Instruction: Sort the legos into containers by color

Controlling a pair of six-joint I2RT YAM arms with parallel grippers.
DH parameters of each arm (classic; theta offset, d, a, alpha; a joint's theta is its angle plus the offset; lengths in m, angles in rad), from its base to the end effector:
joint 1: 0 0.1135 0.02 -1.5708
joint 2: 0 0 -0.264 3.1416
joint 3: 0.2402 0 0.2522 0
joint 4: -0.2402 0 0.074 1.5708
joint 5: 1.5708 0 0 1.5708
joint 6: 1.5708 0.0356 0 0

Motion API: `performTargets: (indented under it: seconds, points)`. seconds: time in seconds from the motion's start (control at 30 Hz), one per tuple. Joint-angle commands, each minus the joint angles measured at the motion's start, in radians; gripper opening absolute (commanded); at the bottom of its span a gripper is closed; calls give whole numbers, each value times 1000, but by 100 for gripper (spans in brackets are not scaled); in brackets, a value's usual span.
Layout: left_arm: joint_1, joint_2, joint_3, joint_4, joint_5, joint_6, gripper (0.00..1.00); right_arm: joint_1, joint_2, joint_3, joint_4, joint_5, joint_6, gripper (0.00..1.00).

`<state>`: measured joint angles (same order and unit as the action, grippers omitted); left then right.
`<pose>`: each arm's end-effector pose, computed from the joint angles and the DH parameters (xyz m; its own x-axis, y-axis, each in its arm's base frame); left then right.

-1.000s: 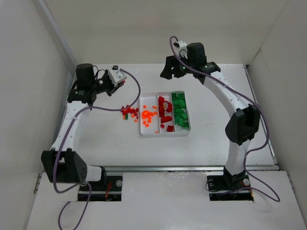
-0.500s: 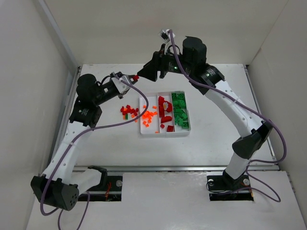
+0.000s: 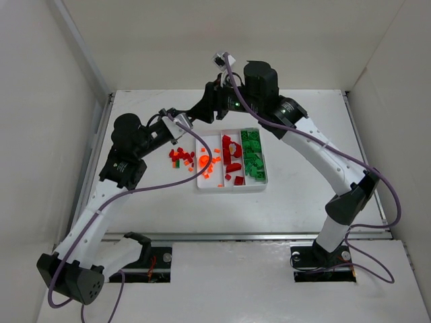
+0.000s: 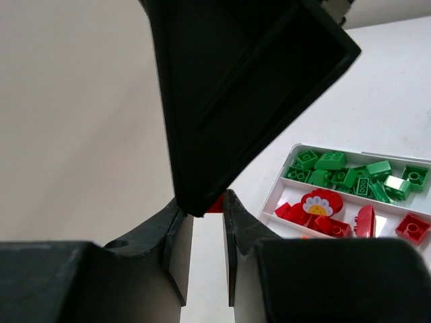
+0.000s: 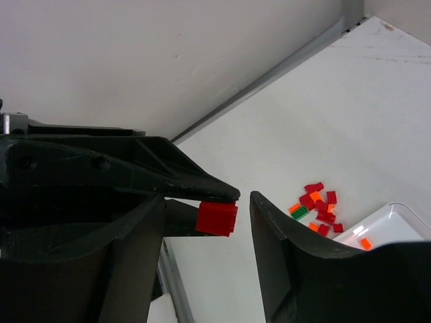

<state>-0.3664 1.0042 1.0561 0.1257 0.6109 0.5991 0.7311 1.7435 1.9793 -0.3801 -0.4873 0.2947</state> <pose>0.1993 -0.0984 0.4271 0.5989 0.2649 -0.7557 0.5846 0.5002 0.6387 0.2821 0.2754 0.4740 -0.3740 0.0093 -0.9274 -0.8635 0.3613 0.3519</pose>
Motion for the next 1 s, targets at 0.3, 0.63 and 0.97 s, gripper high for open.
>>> performTargets:
  seconds: [0.3, 0.63, 0.97]
  points:
    - [-22, -36, -5, 45, -51, 16, 0, 17, -24, -11, -28, 55, 3, 56]
    - [-31, -45, -15, 64, -82, 25, 0, 17, -24, -22, 15, 0, 3, 0]
    - [-22, -45, -88, -154, -220, 116, 0, -113, -102, -168, 142, -65, 95, 0]
